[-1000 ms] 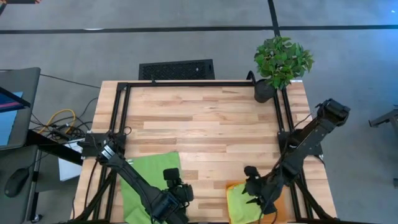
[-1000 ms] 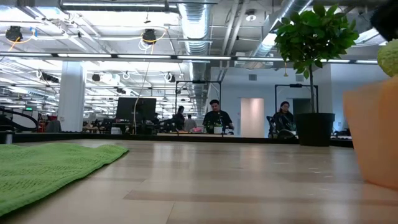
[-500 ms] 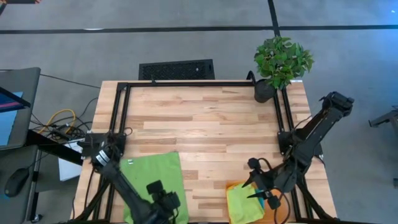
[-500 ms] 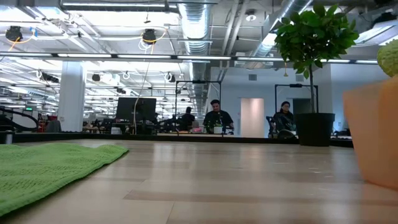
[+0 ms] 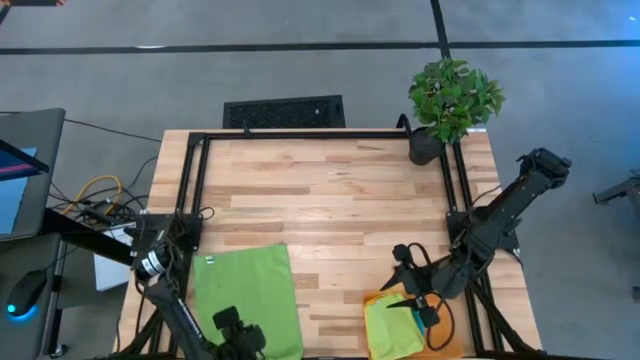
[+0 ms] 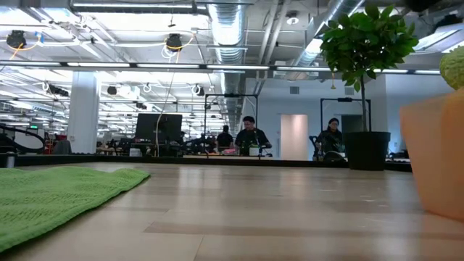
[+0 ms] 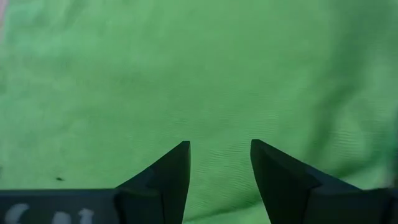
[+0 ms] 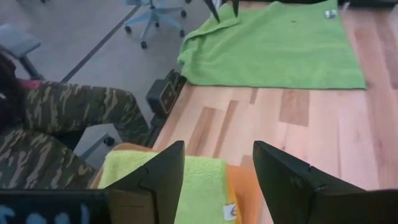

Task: Fold microfiber towels
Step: Fold the green microfiber towel

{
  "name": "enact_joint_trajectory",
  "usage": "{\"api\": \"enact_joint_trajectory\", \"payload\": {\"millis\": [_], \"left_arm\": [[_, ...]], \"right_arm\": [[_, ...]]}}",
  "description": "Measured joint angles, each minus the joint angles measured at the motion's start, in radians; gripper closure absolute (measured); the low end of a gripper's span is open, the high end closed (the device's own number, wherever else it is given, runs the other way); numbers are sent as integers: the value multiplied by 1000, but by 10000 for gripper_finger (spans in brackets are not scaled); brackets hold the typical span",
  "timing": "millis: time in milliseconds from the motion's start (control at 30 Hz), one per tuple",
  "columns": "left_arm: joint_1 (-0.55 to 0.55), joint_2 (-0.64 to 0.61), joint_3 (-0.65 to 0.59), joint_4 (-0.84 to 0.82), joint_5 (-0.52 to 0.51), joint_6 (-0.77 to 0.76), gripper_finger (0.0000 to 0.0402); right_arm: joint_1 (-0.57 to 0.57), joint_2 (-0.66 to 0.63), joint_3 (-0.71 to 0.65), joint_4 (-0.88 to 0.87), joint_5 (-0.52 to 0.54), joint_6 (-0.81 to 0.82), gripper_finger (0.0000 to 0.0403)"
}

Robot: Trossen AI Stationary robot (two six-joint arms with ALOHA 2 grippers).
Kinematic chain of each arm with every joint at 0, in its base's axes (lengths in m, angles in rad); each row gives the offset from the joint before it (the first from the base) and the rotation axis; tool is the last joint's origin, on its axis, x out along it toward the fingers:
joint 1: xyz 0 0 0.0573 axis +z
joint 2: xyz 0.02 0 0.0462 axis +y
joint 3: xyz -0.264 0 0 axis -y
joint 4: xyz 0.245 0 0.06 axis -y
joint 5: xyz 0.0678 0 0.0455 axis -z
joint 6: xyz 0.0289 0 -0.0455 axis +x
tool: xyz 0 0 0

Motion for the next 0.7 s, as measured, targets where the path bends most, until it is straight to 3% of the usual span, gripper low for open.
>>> {"api": "enact_joint_trajectory", "payload": {"millis": [167, 367, 700], "left_arm": [[34, 0, -117, 19, 62, 40, 239], [100, 1, -217, 2, -27, 54, 239], [202, -5, -310, 68, -29, 241, 239]], "right_arm": [[-23, 0, 0, 4, 0, -1, 187], [-25, 0, 0, 4, 0, -1, 187], [-23, 1, 0, 2, -3, -1, 187]]}}
